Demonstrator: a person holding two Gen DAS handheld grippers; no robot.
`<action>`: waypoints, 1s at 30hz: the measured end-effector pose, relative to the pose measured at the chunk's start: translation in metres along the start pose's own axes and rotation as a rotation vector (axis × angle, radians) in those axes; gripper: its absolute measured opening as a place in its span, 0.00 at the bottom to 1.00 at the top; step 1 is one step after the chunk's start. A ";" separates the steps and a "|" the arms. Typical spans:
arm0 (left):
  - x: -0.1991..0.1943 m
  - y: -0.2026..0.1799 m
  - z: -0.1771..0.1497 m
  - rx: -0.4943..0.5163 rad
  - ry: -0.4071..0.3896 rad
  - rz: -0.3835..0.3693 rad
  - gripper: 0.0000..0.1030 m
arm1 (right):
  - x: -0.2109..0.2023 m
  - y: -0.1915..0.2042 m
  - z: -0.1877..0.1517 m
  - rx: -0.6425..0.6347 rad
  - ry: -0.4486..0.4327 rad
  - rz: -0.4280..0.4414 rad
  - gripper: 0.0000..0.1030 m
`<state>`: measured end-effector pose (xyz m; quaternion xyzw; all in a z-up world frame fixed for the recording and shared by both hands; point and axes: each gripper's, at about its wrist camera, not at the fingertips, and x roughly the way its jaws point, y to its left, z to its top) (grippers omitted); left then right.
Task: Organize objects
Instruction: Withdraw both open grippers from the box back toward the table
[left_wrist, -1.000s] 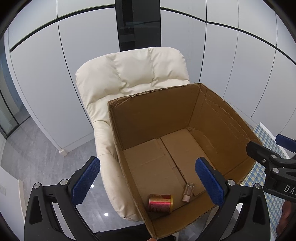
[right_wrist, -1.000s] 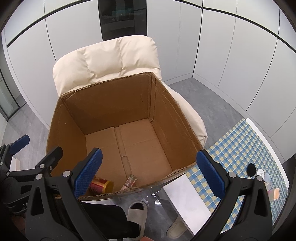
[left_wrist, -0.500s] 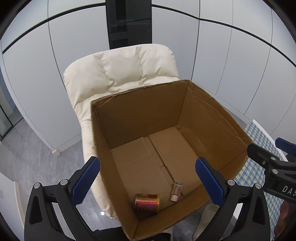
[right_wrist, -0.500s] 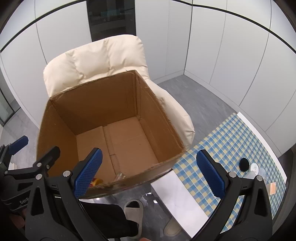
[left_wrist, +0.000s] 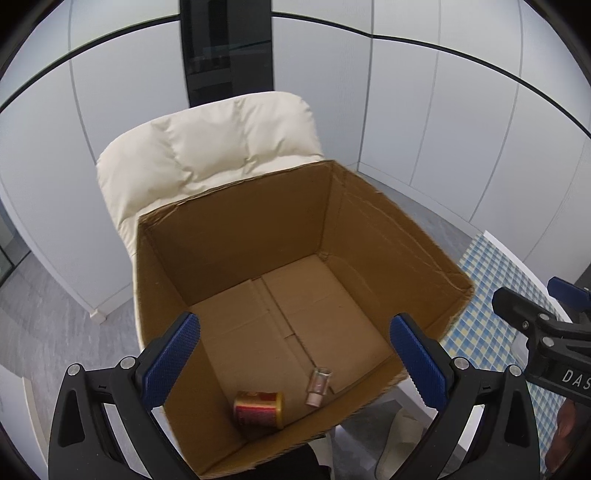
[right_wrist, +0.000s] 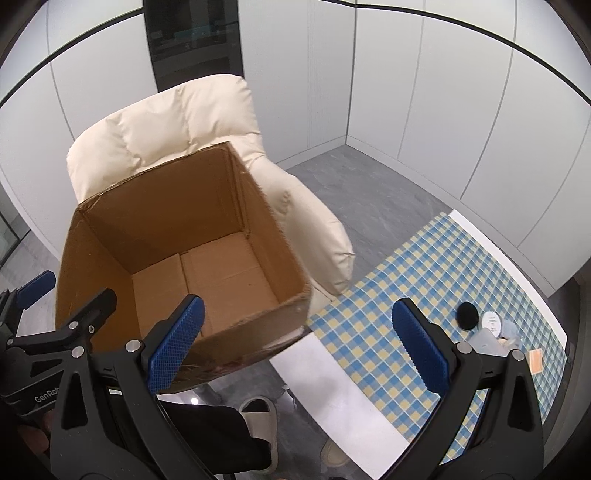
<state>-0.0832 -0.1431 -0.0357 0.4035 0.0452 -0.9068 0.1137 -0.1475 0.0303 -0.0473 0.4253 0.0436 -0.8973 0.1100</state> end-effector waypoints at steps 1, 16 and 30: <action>0.000 -0.003 0.000 0.004 0.001 -0.002 1.00 | -0.001 -0.003 0.000 0.005 -0.001 -0.002 1.00; 0.004 -0.054 0.002 0.074 0.008 -0.057 1.00 | -0.009 -0.057 -0.012 0.080 0.002 -0.066 1.00; 0.006 -0.088 0.003 0.125 0.009 -0.103 1.00 | -0.017 -0.089 -0.023 0.126 0.002 -0.107 1.00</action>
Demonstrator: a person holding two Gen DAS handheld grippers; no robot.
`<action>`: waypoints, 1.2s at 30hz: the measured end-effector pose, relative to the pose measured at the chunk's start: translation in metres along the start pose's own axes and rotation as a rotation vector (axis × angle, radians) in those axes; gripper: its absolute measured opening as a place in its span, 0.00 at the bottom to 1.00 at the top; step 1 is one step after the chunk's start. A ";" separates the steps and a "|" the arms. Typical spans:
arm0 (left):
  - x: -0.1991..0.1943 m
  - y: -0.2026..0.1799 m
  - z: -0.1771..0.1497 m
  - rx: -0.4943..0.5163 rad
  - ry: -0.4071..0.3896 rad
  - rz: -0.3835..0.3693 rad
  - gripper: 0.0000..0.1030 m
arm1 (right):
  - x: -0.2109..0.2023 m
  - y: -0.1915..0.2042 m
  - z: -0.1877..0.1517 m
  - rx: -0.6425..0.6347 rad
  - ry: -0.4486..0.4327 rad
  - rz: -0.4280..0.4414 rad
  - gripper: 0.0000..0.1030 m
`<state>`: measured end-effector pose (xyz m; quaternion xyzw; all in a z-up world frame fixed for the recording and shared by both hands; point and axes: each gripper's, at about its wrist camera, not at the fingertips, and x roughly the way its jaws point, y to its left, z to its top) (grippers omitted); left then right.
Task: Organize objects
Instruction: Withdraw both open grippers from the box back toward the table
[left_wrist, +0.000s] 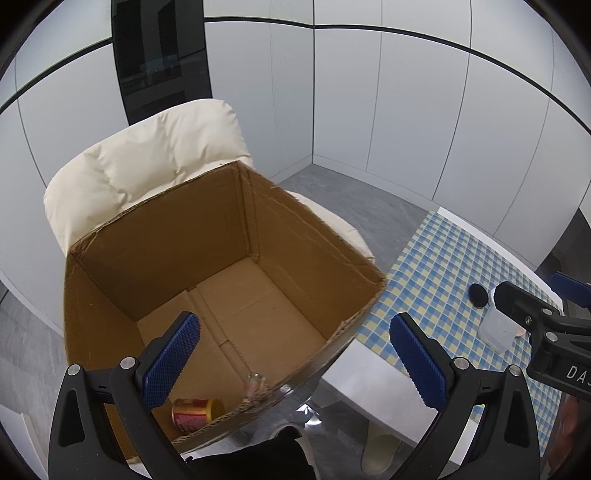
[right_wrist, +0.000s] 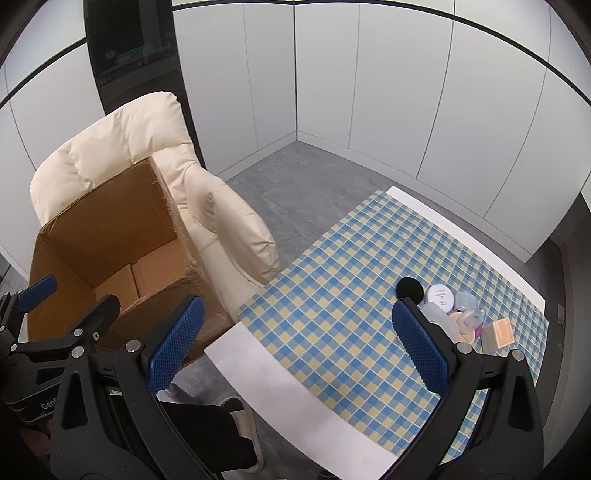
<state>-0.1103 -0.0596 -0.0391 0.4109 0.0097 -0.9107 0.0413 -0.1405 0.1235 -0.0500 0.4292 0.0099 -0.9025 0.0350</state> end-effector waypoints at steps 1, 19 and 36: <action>0.000 -0.002 0.000 0.003 0.000 -0.002 1.00 | 0.000 -0.002 -0.001 0.001 0.000 -0.003 1.00; 0.004 -0.040 0.001 0.064 0.005 -0.051 1.00 | -0.008 -0.041 -0.008 0.049 -0.005 -0.054 1.00; 0.006 -0.079 0.001 0.115 0.014 -0.101 1.00 | -0.014 -0.077 -0.017 0.127 0.006 -0.078 1.00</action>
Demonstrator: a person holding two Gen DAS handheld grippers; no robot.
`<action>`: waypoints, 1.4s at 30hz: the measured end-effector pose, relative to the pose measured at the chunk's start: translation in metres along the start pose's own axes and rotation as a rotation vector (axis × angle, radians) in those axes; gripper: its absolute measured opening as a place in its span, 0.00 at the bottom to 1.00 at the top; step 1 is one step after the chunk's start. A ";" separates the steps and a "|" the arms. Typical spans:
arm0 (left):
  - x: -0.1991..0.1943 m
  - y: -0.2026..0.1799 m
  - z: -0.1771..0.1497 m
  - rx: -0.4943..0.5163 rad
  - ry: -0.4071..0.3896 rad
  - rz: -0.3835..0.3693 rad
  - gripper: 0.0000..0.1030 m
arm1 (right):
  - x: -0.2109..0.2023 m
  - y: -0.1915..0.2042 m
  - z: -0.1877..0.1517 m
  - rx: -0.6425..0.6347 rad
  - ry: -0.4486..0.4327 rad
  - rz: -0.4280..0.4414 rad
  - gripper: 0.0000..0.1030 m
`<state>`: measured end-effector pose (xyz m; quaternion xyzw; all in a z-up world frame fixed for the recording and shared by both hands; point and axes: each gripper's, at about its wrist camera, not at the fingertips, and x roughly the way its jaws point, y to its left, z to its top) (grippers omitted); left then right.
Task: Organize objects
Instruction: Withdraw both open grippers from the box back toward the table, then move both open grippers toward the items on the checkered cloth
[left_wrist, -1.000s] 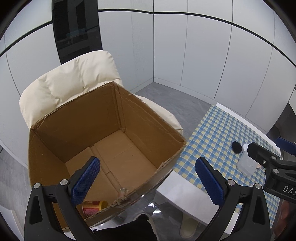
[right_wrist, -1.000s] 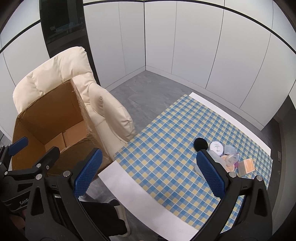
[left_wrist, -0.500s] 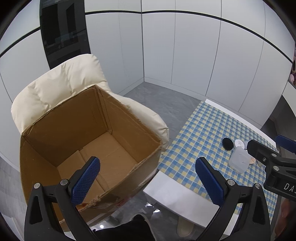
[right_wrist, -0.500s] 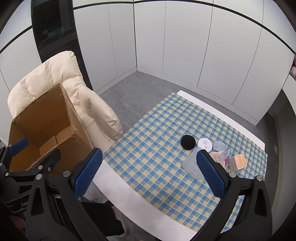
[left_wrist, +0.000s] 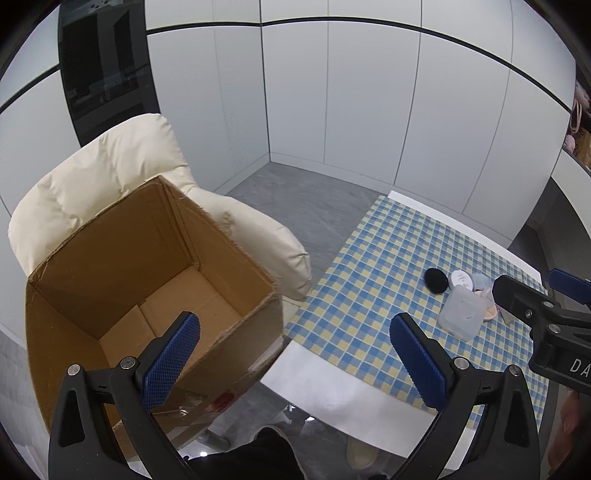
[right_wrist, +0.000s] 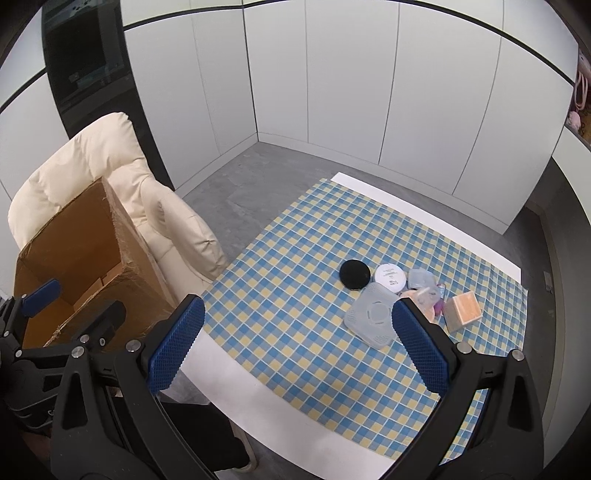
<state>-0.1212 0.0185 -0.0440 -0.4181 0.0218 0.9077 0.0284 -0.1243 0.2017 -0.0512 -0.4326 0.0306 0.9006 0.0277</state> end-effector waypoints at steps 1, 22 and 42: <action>0.001 -0.003 0.000 0.002 0.003 -0.008 1.00 | 0.000 -0.003 -0.001 0.004 0.003 -0.004 1.00; 0.008 -0.056 0.005 0.077 0.009 -0.076 0.99 | -0.014 -0.051 -0.013 0.037 -0.011 -0.077 1.00; 0.014 -0.111 0.005 0.136 0.031 -0.145 0.99 | -0.029 -0.112 -0.029 0.117 -0.004 -0.150 1.00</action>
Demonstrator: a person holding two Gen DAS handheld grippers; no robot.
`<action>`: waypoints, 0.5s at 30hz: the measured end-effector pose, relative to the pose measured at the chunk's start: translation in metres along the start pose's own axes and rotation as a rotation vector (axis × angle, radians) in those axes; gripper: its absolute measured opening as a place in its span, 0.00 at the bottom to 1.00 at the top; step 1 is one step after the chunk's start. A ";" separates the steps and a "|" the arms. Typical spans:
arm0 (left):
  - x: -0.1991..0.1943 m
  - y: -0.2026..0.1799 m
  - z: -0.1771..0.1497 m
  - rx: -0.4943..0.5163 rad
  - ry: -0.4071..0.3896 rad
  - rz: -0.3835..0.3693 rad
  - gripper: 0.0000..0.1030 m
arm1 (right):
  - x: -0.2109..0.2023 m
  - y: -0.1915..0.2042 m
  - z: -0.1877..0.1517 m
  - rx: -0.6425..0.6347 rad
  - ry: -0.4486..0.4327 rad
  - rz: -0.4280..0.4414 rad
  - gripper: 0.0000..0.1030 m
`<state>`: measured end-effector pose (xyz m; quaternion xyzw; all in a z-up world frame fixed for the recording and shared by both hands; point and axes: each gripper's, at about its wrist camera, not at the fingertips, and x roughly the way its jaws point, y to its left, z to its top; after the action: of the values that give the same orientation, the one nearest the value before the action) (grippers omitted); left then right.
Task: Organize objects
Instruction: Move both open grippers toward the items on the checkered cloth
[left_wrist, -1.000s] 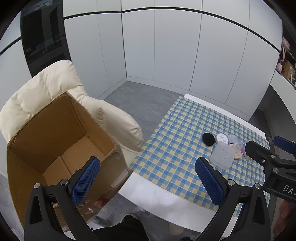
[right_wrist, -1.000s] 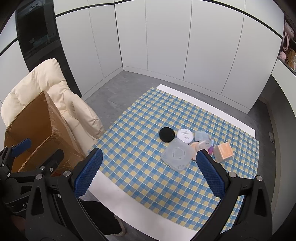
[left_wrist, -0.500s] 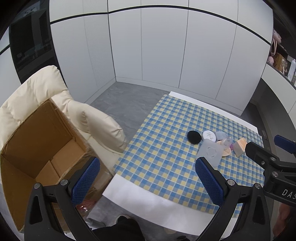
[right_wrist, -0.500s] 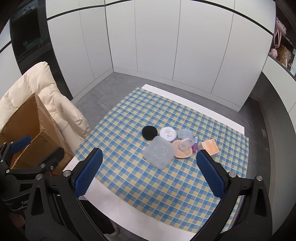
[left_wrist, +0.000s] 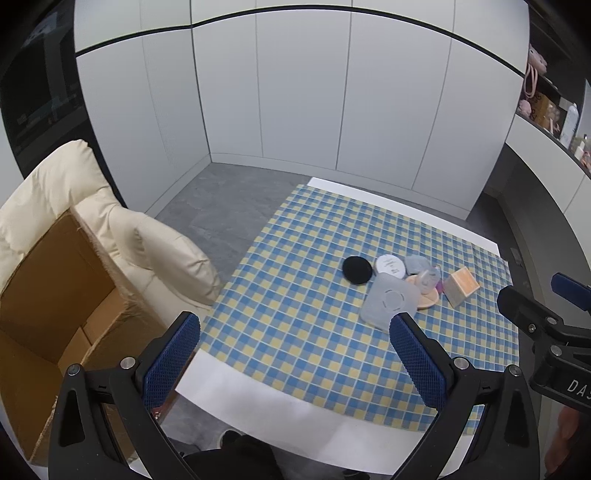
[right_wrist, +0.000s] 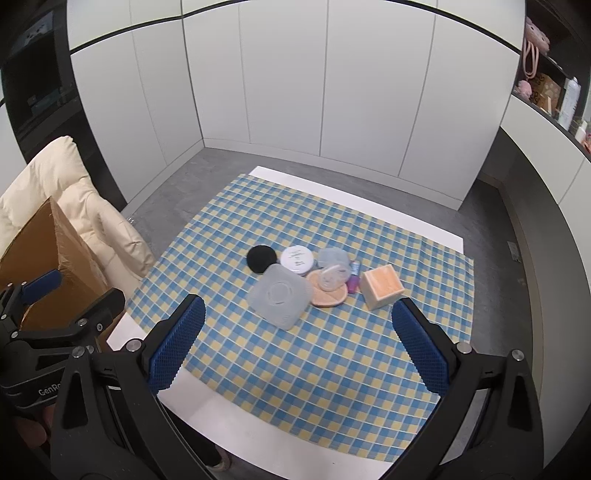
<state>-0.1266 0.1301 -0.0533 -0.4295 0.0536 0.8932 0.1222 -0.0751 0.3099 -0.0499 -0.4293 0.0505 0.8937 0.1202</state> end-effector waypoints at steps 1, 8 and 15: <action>0.000 -0.003 0.000 0.004 0.001 -0.002 0.99 | 0.000 -0.002 0.000 0.003 0.000 -0.003 1.00; 0.002 -0.023 0.000 0.035 0.002 -0.021 0.99 | -0.003 -0.022 -0.004 0.029 0.003 -0.024 1.00; 0.004 -0.036 0.001 0.055 0.005 -0.039 0.99 | -0.006 -0.038 -0.007 0.048 0.006 -0.046 1.00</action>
<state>-0.1198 0.1652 -0.0555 -0.4293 0.0699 0.8877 0.1513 -0.0566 0.3437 -0.0498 -0.4300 0.0622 0.8880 0.1507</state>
